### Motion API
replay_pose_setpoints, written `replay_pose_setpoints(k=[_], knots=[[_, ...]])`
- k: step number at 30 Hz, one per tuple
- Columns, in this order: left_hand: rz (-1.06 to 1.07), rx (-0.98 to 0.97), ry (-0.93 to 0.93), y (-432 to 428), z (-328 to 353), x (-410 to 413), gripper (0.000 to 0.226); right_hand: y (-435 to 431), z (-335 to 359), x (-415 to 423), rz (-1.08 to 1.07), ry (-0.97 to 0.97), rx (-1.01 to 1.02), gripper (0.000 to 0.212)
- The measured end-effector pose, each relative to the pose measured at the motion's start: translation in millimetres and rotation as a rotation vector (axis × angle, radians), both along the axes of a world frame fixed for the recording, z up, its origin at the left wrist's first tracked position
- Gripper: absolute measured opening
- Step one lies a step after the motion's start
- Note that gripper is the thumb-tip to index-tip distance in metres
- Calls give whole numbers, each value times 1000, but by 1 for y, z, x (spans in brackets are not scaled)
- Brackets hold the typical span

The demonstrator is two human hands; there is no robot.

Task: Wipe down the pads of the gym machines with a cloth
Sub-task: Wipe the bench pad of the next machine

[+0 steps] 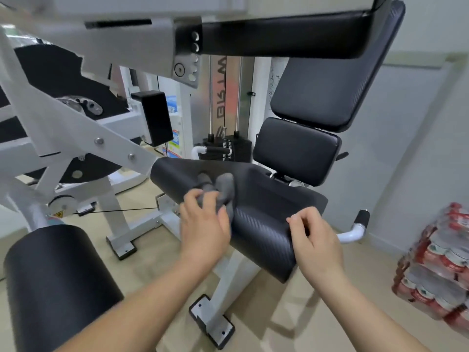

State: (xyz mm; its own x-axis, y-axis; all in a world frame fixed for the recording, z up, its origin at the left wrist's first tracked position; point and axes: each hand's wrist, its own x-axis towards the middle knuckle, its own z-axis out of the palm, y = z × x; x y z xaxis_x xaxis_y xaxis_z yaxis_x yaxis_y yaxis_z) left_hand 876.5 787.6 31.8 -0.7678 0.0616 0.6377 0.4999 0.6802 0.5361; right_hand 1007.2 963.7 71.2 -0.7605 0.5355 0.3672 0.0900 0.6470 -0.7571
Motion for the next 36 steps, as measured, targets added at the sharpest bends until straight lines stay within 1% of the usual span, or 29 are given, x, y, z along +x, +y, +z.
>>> replay_pose_setpoints(k=[1,3,5,6,7,8,10,11,12,13,14,16,17,18,20,22,24,26,27,28,29,31,32,34,36], knots=[[-49,7,13,7,-4,16,35,1,4,-2,1,-36,63,26],[-231,-42,83,9,-12,39,34,2,16,-9,3,-139,162,30],[-352,-144,161,-8,-13,21,38,-3,29,-25,-26,-240,327,33],[-363,-187,200,-15,-9,1,40,-6,36,-35,-42,-284,407,33],[-323,-207,209,-22,-6,-20,39,-10,41,-46,-35,-321,446,32],[-254,-188,176,-27,-4,-37,37,-17,45,-59,5,-341,443,31],[-126,-70,44,-25,-1,-53,31,-33,52,-85,106,-361,421,25],[-82,-23,-1,-21,-2,-52,30,-40,54,-98,155,-375,448,23],[-50,2,-8,-18,-6,-50,31,-49,55,-110,200,-394,482,22],[-53,9,16,-19,-10,-47,33,-56,54,-120,224,-417,506,24],[-103,-8,53,-24,-14,-46,35,-60,52,-126,223,-430,521,27],[-201,-118,116,-50,-16,-74,37,-62,46,-134,180,-413,551,32],[-206,-157,118,-64,-15,-96,36,-62,42,-135,155,-396,588,36],[-165,-154,94,-76,-14,-121,34,-63,37,-137,137,-378,631,43],[-14,-105,-18,-95,-9,-175,31,-65,31,-141,121,-350,695,51],[57,-127,-159,-104,0,-210,31,-67,30,-146,119,-352,740,53],[95,-104,-322,-110,8,-239,31,-66,32,-151,125,-381,741,53],[115,32,-508,-114,11,-258,33,-66,33,-151,130,-394,716,51],[129,109,-560,-114,14,-259,35,-66,33,-151,130,-388,709,51],[156,230,-585,-111,13,-253,34,-67,32,-150,129,-383,709,51],[198,309,-575,-105,13,-238,31,-67,32,-151,131,-382,712,52],[259,358,-448,-83,9,-196,30,-67,32,-152,137,-388,718,52],[235,374,-367,-69,6,-170,32,-67,33,-153,139,-390,717,51],[91,332,-213,-48,-3,-124,32,-67,33,-153,140,-389,716,50],[-17,273,-158,-45,-11,-103,33,-67,33,-150,146,-393,711,49]])
